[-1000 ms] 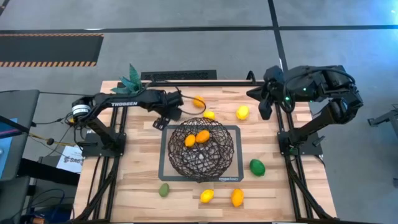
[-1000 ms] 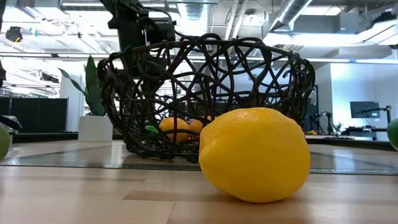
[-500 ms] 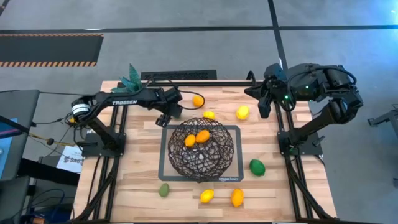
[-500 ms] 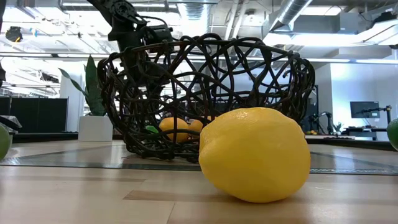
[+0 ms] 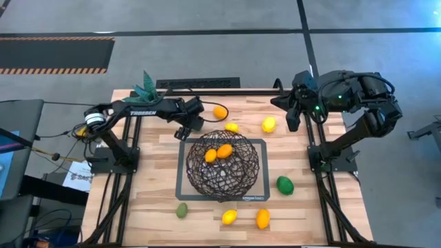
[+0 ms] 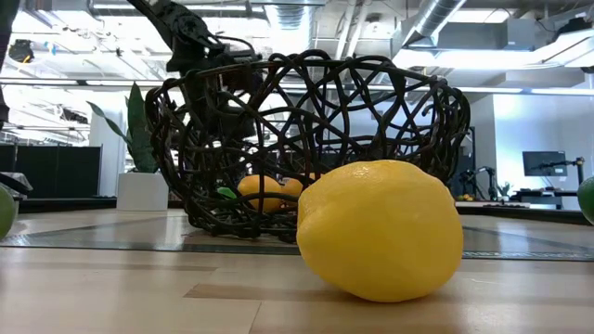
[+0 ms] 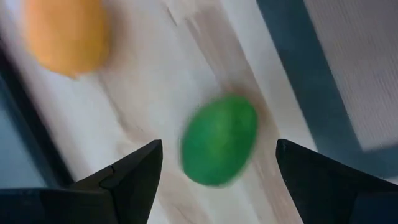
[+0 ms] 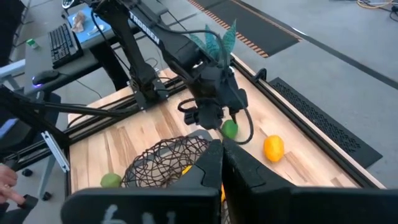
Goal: Build produce basket
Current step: Put the top lime into the basket
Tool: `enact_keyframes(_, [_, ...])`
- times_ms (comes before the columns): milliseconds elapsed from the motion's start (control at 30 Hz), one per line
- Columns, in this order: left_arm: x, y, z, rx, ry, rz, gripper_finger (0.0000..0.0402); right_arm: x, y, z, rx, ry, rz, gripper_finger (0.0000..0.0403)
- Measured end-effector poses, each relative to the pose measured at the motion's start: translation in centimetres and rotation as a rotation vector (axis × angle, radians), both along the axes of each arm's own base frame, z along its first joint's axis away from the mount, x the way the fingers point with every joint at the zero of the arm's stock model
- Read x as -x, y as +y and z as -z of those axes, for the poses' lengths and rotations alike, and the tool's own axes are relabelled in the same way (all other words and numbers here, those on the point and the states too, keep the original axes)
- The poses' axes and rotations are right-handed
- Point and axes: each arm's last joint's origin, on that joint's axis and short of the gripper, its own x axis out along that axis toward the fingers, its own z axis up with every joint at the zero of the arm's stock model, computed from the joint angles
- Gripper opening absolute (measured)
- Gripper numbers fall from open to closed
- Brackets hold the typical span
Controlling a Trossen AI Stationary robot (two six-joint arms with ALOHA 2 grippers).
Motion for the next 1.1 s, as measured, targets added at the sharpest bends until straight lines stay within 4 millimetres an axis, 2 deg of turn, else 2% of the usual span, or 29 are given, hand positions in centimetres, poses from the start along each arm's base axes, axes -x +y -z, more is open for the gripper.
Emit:
enact_keyframes(167, [-0.9,0.5,0.7,-0.03,-0.019,0.01,0.0297,0.0,0.4,-0.1,-0.001,-0.008,-0.02,0.0026])
enact_keyframes(433, [-1.2,0.9,3.0,-0.003,0.067,0.017,0.0297,0.0,1.3,-0.2,-0.004,-0.024,-0.067,0.0026])
enact_keyframes(600, [-1.5,1.1,3.1,-0.035,0.044,-0.012,0.0293,0.0,1.4,-0.2,-0.004,-0.023,-0.073,0.0026])
enact_keyframes(700, [-1.4,1.2,3.1,-0.058,0.061,-0.055,0.0265,0.0,1.4,-0.2,-0.003,-0.023,-0.073,0.0026])
enact_keyframes(900, [-1.3,1.1,2.9,-0.069,0.057,-0.167,0.0152,0.0,1.4,-0.2,0.004,-0.02,-0.076,0.0026])
enact_keyframes(1000, [-2.0,1.1,1.7,-0.007,-0.003,-0.252,0.0147,0.0,1.4,-0.2,0.024,-0.013,-0.086,0.0026])
enact_keyframes(1100, [-2.9,1.3,-1.0,0.074,-0.119,-0.307,0.0147,0.0,1.4,-0.2,0.029,-0.011,-0.088,0.0026])
